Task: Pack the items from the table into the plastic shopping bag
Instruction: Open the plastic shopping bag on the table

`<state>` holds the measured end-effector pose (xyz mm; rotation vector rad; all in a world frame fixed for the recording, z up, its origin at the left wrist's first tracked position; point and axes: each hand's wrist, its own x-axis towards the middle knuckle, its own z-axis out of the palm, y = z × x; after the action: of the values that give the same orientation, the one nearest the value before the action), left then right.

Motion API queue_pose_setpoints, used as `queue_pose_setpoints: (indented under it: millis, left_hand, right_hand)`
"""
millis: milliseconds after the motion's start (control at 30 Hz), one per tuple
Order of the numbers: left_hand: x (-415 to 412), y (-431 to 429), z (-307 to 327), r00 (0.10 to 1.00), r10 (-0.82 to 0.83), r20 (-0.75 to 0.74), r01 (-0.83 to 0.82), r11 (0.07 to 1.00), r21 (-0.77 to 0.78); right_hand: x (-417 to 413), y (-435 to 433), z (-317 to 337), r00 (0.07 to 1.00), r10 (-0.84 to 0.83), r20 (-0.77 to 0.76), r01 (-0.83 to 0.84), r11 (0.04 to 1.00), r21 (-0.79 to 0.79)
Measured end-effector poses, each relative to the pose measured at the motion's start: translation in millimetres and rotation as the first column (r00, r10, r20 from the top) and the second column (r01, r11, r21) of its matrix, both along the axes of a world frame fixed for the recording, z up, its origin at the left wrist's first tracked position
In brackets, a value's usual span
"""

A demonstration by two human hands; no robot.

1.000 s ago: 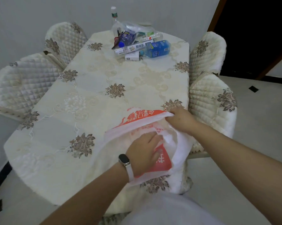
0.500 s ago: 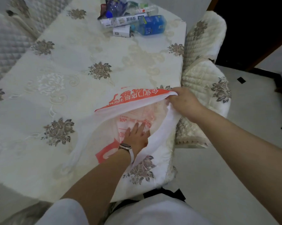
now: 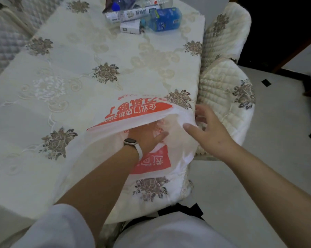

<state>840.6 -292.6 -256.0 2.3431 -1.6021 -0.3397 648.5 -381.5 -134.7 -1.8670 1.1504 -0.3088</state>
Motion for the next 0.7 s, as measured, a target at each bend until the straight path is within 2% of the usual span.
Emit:
queue_pose_setpoints:
  millis: [100, 233, 300, 433, 567, 700]
  left_hand:
    - [-2.5, -12.2, -11.6, 0.988, 0.031, -0.152, -0.019, 0.997, 0.074]
    - [-11.1, -9.6, -27.1, 0.978, 0.051, -0.202, -0.018, 0.986, 0.165]
    - [-14.8, -0.2, -26.8, 0.974, 0.047, -0.223, 0.013, 0.965, 0.262]
    - [-20.5, 21.6, -28.2, 0.999, -0.027, 0.037, 0.015, 0.953, 0.303]
    - [-24.8, 28.9, -33.2, 1.000, -0.012, -0.003, 0.012, 0.929, 0.370]
    - [-21.3, 29.3, -20.0, 0.999, 0.007, -0.033, 0.006, 0.935, 0.354]
  right_hand:
    - [-13.7, 15.7, -9.9, 0.991, 0.048, -0.128, -0.053, 0.998, -0.034]
    - [-11.6, 18.0, -16.8, 0.974, -0.041, -0.224, 0.012, 0.991, -0.131]
    - [-7.3, 12.4, -13.2, 0.978, -0.109, -0.178, 0.076, 0.980, -0.185]
    - [5.4, 0.7, 9.3, 0.977, -0.215, -0.017, 0.208, 0.959, -0.192]
    - [17.6, 1.6, 36.3, 0.960, -0.239, 0.149, 0.265, 0.944, -0.196]
    - [18.4, 10.2, 43.8, 0.978, -0.167, 0.122, 0.194, 0.946, -0.261]
